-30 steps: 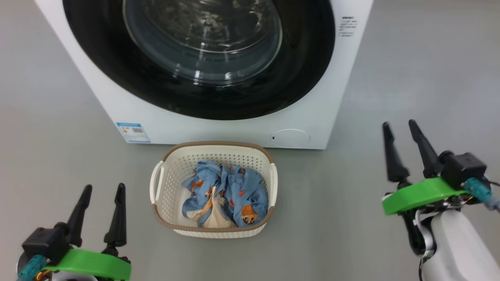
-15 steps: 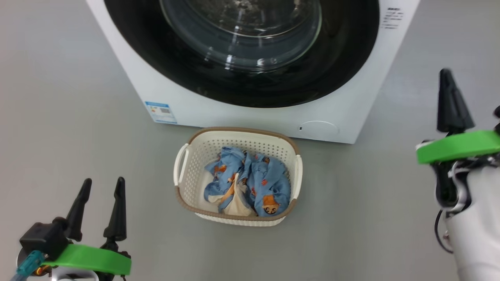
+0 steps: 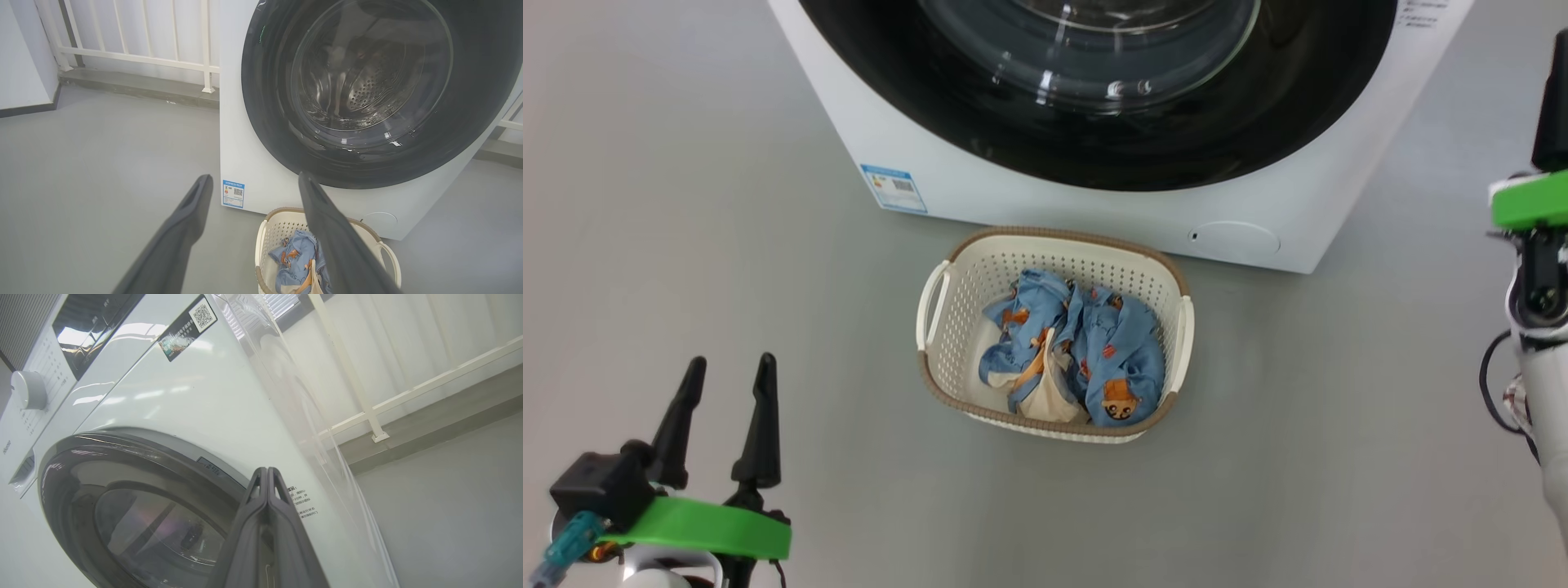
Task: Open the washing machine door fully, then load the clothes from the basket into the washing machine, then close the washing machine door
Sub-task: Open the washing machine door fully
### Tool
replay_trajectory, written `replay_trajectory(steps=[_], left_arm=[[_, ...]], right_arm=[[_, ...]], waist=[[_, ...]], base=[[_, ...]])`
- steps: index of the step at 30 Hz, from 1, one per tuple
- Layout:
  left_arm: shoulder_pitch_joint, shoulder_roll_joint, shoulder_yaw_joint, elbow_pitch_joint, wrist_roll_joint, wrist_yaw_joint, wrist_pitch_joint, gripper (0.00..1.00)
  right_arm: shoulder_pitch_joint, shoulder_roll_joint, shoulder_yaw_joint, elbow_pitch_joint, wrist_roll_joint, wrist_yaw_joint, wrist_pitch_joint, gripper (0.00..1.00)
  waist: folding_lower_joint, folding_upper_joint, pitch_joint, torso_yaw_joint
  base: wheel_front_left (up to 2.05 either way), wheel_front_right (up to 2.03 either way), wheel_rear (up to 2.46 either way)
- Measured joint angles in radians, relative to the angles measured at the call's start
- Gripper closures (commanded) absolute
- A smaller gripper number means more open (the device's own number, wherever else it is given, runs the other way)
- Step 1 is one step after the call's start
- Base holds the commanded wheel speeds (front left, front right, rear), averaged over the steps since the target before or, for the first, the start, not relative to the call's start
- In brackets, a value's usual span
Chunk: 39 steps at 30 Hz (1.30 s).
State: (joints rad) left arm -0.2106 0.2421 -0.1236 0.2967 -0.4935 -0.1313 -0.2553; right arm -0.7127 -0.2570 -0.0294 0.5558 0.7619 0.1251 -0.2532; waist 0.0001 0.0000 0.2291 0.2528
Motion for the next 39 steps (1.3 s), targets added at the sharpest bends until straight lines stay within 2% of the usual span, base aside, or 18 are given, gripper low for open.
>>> replay_trajectory(steps=[6,13,17,25,39], left_arm=[[-0.032,0.014,0.004,0.000,0.000,0.000,0.000,0.00],[-0.045,0.015,0.007,-0.001,0.000,0.000,0.000,0.00],[-0.064,0.012,0.007,-0.004,-0.006,0.000,0.000,0.00],[-0.075,-0.005,0.007,-0.004,-0.010,0.000,0.000,0.00],[-0.098,-0.010,0.026,-0.004,-0.024,0.000,0.000,0.00]], right_arm=[[-0.060,-0.042,0.030,0.021,0.150,0.000,0.036,1.00],[-0.156,-0.098,0.055,0.037,0.365,0.000,0.161,1.00],[-0.190,-0.128,0.064,0.037,0.445,0.000,0.230,1.00],[-0.246,-0.159,0.078,0.061,0.557,0.000,0.337,1.00],[-0.374,-0.164,0.125,0.138,0.630,0.000,0.506,1.00]], waist=[[0.0000,0.0000,0.038,0.016],[0.0000,0.0000,0.082,0.034],[0.0000,0.0000,0.103,0.047],[0.0000,0.0000,0.132,0.070],[0.0000,0.0000,0.189,0.089]], base=[[0.00,0.00,0.00],[0.00,0.00,0.00],[0.00,0.00,0.00],[0.00,0.00,0.00],[0.00,0.00,0.00]])
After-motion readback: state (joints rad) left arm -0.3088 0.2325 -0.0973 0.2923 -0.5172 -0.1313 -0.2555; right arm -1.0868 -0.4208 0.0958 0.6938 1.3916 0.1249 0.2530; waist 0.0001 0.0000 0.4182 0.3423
